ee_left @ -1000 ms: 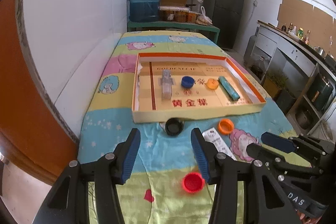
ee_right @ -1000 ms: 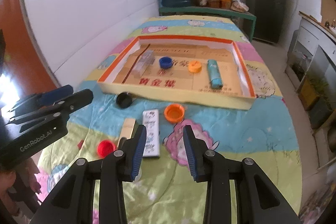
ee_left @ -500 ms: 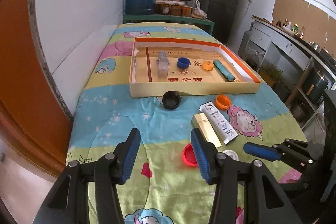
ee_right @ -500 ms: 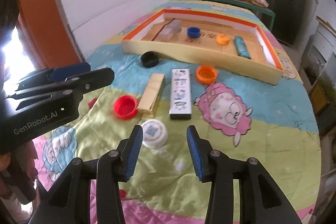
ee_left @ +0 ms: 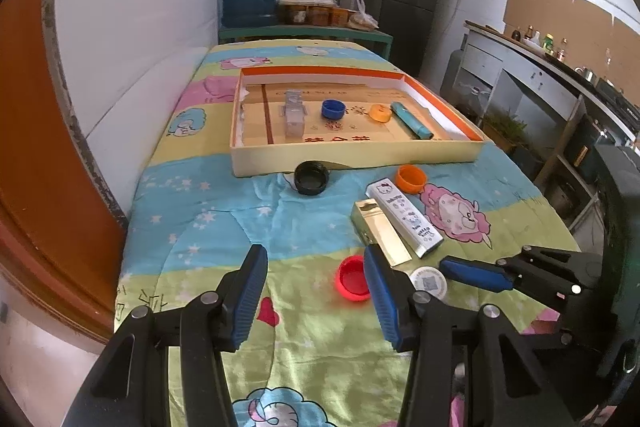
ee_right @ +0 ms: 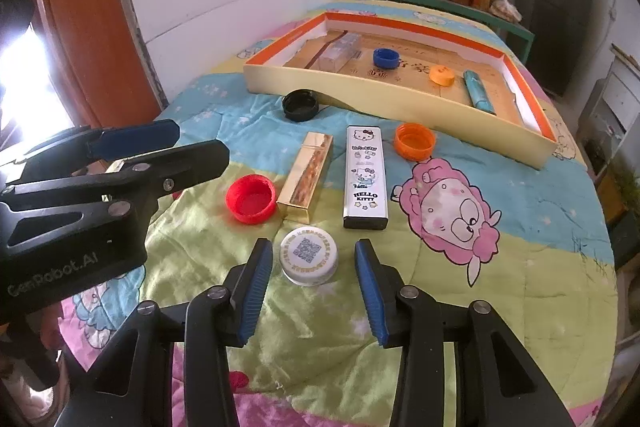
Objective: Organize rigid objects
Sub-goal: 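Grasp the red cap with the left tool while the right tool grasps the white round tin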
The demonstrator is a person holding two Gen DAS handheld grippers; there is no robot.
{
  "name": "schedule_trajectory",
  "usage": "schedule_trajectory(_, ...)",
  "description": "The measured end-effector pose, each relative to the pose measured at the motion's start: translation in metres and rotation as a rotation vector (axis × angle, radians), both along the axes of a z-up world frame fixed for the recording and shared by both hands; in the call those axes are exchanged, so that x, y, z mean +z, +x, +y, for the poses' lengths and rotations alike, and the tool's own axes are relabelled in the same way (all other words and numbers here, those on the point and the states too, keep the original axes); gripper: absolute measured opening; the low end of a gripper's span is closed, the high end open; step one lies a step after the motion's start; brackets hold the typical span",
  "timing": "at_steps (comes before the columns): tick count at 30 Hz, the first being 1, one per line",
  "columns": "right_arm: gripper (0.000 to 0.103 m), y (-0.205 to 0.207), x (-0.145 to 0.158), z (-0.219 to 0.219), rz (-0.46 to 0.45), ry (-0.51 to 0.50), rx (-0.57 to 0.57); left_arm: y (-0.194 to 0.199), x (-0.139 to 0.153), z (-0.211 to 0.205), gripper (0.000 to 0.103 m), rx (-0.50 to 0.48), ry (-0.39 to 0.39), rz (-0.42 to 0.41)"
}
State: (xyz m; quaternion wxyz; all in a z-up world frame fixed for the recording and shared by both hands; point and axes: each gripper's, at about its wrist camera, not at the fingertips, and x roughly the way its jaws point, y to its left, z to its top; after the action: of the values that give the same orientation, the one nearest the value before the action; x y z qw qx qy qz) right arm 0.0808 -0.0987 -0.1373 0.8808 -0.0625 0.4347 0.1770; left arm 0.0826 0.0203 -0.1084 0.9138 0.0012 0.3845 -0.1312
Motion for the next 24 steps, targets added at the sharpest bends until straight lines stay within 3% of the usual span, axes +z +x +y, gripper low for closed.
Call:
schedule_trajectory(1, 0.030, 0.000, 0.000, 0.000, 0.000, 0.000, 0.000, -0.001, -0.001, -0.002, 0.050, -0.012, 0.000, 0.002)
schedule_trajectory(24, 0.030, -0.002, 0.012, -0.038, -0.022, 0.024, -0.116, 0.006, -0.027, -0.027, 0.050, -0.079, 0.060, 0.070)
